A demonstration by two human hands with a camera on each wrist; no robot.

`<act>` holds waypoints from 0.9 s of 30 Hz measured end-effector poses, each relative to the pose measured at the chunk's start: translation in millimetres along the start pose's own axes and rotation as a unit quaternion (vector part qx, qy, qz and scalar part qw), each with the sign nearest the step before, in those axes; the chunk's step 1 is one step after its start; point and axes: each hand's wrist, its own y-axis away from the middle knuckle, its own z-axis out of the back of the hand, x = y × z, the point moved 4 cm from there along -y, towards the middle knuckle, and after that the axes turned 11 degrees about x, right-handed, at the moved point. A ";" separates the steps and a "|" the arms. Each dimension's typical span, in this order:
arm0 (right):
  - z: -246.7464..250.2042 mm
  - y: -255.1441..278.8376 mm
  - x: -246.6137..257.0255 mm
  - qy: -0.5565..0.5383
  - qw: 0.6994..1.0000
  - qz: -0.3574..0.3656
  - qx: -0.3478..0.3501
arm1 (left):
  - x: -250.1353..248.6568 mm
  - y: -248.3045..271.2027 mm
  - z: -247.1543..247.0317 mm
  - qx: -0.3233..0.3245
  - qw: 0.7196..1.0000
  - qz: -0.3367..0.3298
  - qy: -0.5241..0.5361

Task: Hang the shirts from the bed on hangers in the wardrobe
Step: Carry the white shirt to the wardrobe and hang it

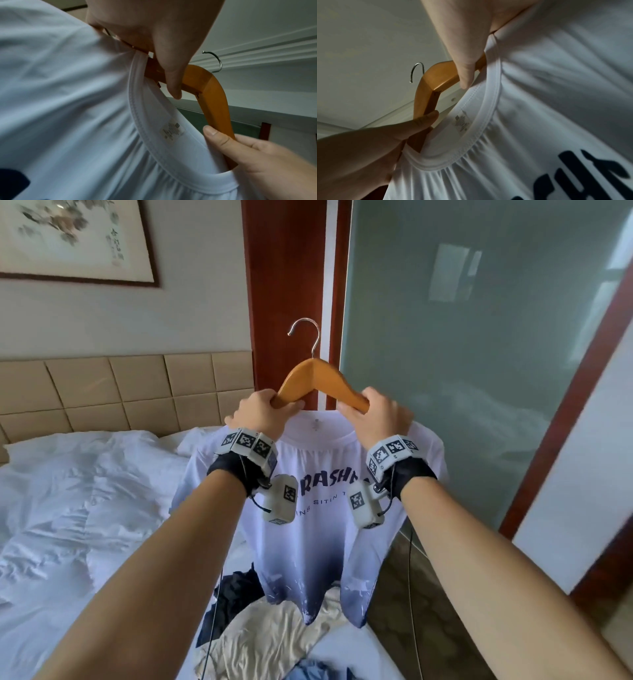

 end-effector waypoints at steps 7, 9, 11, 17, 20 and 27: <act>82.2 71.9 -113.2 -0.011 0.996 -0.090 0.008 | -81.2 65.1 -92.2 0.072 0.991 -0.090 0.073; 106.5 95.9 -146.2 -0.017 0.993 -0.115 0.012 | -107.2 87.1 -117.4 0.086 0.987 -0.106 0.084; 131.2 117.9 -177.5 -0.028 0.990 -0.137 0.004 | -132.0 106.7 -142.5 0.095 0.986 -0.103 0.095; 207.8 176.1 -253.3 -0.024 0.978 -0.200 -0.046 | -205.0 165.4 -207.5 0.119 0.980 -0.096 0.128; 236.2 204.3 -297.2 -0.075 0.968 -0.219 -0.096 | -246.8 194.5 -239.4 0.154 0.965 -0.120 0.176; 296.9 275.0 -414.3 -0.097 0.941 -0.284 -0.153 | -339.0 257.7 -342.4 0.236 0.931 -0.184 0.211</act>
